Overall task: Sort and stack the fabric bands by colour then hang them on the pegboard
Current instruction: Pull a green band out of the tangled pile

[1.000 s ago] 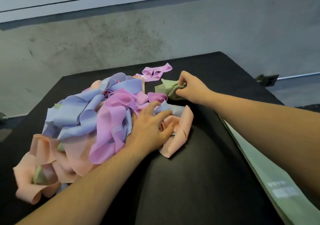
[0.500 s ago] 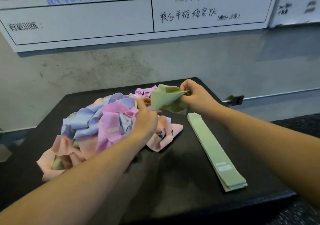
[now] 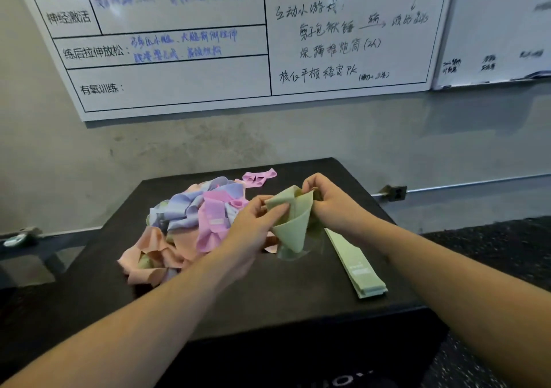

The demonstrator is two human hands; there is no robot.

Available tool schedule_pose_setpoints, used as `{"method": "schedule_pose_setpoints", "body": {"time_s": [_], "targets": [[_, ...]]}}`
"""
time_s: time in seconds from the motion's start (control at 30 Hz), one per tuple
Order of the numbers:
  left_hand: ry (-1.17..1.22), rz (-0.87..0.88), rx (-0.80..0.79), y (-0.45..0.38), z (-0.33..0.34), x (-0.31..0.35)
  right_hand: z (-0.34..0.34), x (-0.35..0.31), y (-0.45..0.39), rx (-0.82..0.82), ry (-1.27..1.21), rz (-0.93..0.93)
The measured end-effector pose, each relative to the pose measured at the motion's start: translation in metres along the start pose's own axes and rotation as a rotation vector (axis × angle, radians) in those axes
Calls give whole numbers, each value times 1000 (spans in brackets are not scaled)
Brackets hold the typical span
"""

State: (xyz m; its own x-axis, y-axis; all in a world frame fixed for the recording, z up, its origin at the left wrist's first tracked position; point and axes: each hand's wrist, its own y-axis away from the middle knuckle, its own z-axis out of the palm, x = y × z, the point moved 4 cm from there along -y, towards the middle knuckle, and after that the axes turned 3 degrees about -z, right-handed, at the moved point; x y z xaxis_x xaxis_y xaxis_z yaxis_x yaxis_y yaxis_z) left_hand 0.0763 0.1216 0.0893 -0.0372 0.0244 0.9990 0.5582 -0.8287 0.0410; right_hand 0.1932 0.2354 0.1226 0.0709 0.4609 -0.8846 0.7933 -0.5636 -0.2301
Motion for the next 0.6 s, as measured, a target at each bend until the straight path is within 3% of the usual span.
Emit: {"method": "schedule_pose_setpoints", "body": {"time_s": [0.33, 0.5, 0.6], "targets": [[143, 131, 8, 67, -6, 44, 9, -48, 59, -286, 14, -46], [17, 182, 50, 92, -5, 60, 8, -71, 72, -131, -148, -68], [-83, 245, 96, 103, -4, 67, 4, -80, 76, -46, -117, -104]]}}
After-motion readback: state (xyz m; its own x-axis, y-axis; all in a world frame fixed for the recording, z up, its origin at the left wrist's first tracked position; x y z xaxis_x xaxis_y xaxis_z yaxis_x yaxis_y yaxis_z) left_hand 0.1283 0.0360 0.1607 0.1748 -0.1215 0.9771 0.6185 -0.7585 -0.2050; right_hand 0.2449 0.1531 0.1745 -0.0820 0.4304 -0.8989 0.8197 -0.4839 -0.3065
